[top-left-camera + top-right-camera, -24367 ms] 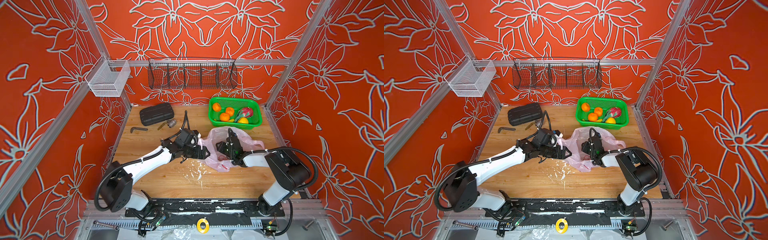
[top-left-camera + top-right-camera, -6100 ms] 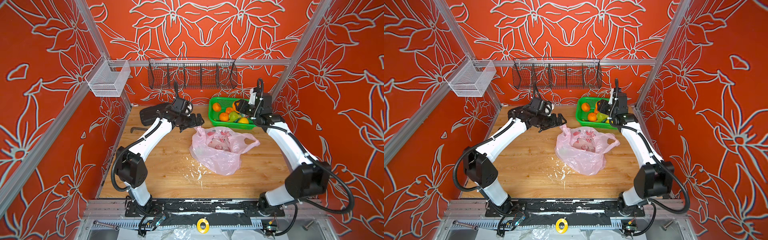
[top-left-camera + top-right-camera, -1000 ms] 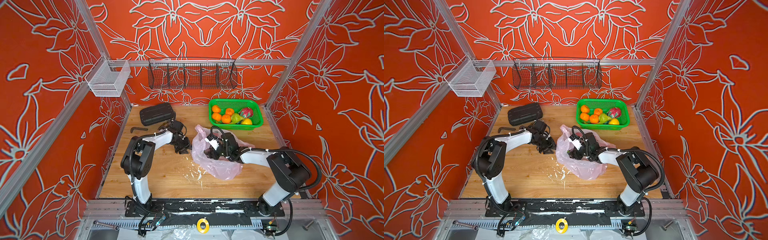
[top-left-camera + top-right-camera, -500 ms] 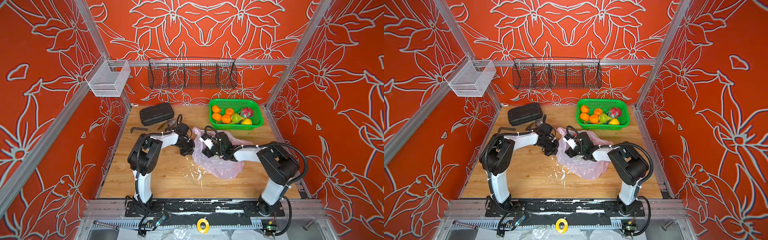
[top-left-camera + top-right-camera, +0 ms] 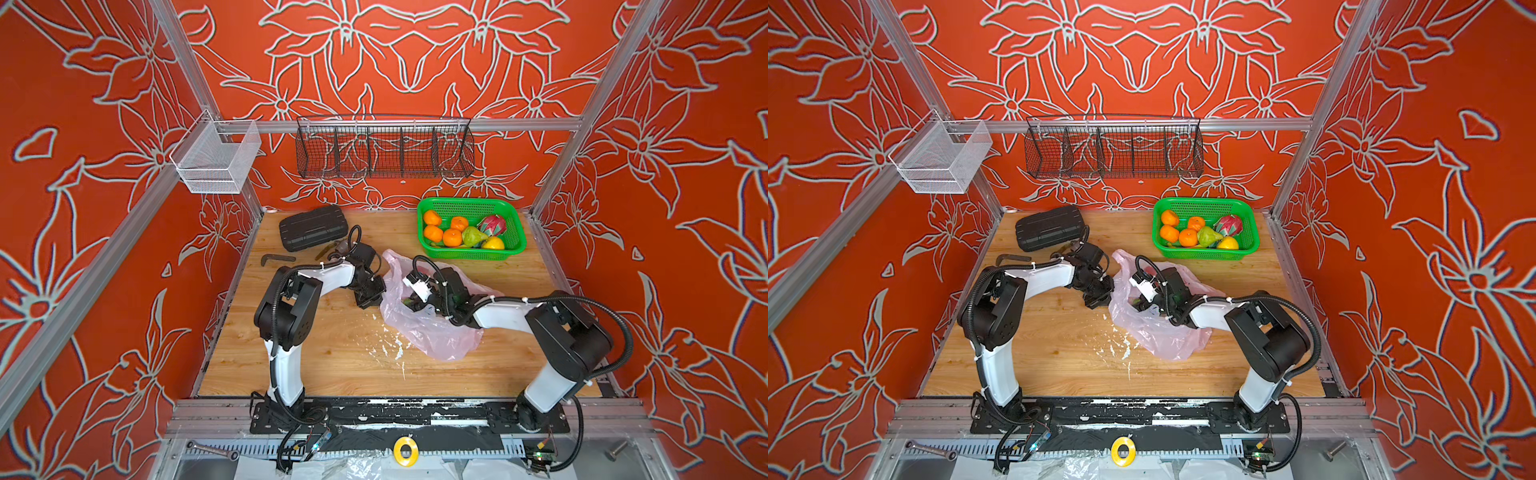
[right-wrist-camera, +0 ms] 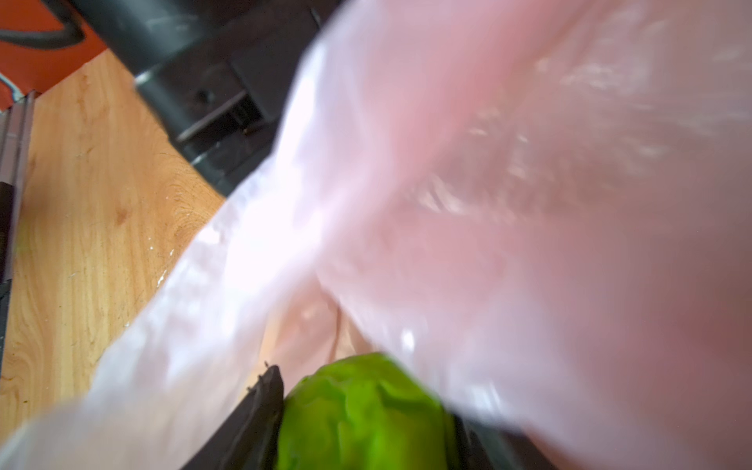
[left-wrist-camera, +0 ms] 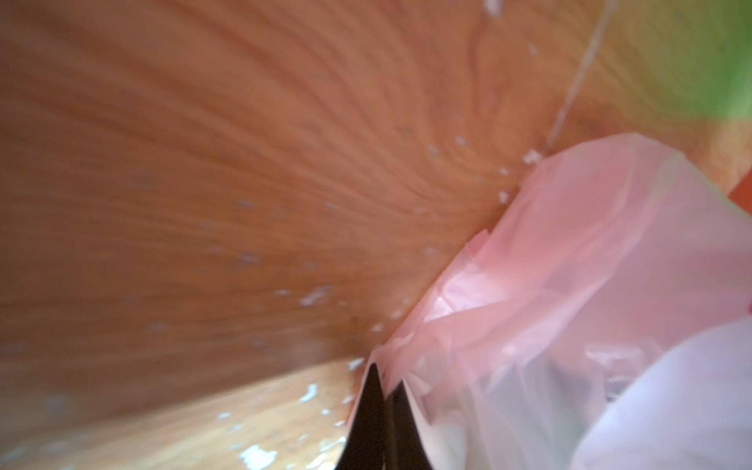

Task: Untie the knot of the plastic bag and take out the fruit
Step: Pick up the fruit from the plastic bag.

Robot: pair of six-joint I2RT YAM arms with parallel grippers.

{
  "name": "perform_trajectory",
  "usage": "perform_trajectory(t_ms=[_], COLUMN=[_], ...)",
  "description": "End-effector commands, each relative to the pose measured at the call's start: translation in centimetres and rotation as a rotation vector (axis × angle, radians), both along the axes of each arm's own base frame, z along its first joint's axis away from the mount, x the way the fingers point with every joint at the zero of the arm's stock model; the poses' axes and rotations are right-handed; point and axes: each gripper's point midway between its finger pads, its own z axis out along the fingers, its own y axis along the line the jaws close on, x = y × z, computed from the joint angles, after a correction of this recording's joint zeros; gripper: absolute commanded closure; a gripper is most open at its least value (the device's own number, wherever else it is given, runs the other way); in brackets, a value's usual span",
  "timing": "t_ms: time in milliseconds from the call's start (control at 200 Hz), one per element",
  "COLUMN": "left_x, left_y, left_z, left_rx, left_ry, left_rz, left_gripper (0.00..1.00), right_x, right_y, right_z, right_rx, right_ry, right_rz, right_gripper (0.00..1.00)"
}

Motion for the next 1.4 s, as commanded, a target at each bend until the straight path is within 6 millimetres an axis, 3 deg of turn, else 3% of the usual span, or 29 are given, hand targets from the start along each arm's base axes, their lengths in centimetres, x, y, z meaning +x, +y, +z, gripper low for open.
perform_trajectory(t_ms=[0,215,485,766,1016,1096,1251,1396], left_x=[0.0,0.2,0.7,1.1,0.8,0.6,0.7,0.8], left_y=[1.9,2.1,1.7,1.8,2.3,2.4,2.7,3.1], left_z=[0.4,0.7,1.4,1.6,1.9,2.4,4.1,6.5], left_rx=[0.061,0.048,0.029,0.049,0.076,0.079,0.078,0.079], left_ry=[0.005,-0.001,-0.033,-0.043,-0.041,-0.049,-0.097,-0.152], left_rz=[0.040,0.031,0.028,0.053,0.076,0.081,0.075,0.083], left_gripper=[1.00,1.00,1.00,1.00,0.79,0.68,0.45,0.39], right_x=[0.3,-0.3,1.9,2.4,2.6,3.0,4.6,6.8], right_y=[-1.5,-3.1,-3.0,-2.1,-2.6,-3.2,-5.3,-8.1], right_z=[0.9,1.9,7.6,12.2,17.2,19.3,22.7,24.9], right_rx=[-0.018,-0.010,0.131,0.300,0.440,0.487,0.586,0.673], right_ry=[-0.036,-0.026,-0.029,0.044,0.045,0.024,0.005,0.020], right_rz=[-0.046,-0.082,-0.229,-0.262,-0.290,-0.321,-0.426,-0.518], right_gripper=[0.43,0.45,0.49,0.49,0.49,0.49,0.49,0.49])
